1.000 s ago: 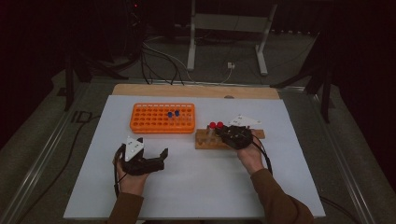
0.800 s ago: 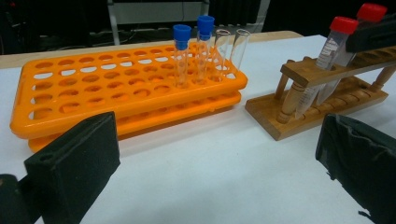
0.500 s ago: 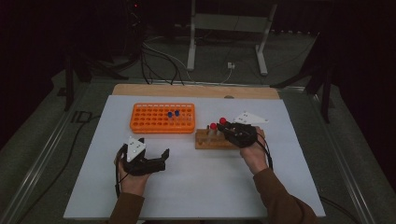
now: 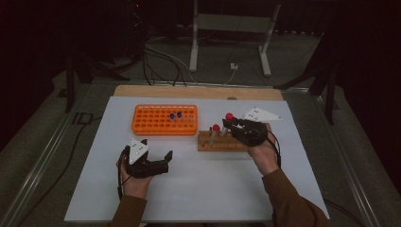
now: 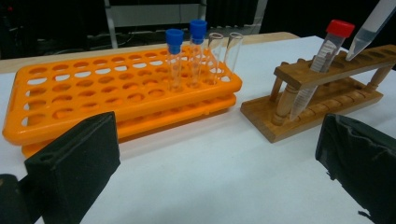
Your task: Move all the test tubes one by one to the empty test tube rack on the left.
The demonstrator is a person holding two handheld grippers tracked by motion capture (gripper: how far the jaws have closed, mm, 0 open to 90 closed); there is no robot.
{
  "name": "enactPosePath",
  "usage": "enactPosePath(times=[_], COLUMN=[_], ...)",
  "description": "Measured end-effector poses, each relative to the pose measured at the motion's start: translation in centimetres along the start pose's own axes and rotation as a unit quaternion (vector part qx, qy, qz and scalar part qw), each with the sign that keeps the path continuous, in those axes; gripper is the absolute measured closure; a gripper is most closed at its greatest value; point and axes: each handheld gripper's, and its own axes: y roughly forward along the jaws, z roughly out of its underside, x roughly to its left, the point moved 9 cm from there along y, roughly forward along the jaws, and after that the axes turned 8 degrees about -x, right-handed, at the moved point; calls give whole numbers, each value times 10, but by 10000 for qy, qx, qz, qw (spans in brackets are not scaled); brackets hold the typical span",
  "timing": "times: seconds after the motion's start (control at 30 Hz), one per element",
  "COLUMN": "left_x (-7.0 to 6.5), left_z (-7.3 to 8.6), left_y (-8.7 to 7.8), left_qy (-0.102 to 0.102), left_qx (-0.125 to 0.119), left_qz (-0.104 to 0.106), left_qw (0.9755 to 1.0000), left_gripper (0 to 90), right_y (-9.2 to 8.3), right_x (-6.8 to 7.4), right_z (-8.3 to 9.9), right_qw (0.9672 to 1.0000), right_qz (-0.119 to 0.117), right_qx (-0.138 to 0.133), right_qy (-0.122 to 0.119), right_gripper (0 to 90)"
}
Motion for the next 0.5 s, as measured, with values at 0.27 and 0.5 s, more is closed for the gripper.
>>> enactPosePath(times=[0.27, 0.5], left_x=[-12, -36], left_z=[-13, -26], left_y=[3, 15], left_qy=[90, 249], left_qx=[-114, -188], left_qz=[142, 435], left_qw=[9998, 9986], left_gripper=[8, 14], right_y=[-3, 0], right_x=[10, 22], right_z=[-2, -1], right_qw=[9998, 9992], right_qz=[-175, -384], right_qx=[73, 123], right_qy=[-35, 4], right_gripper=[746, 744])
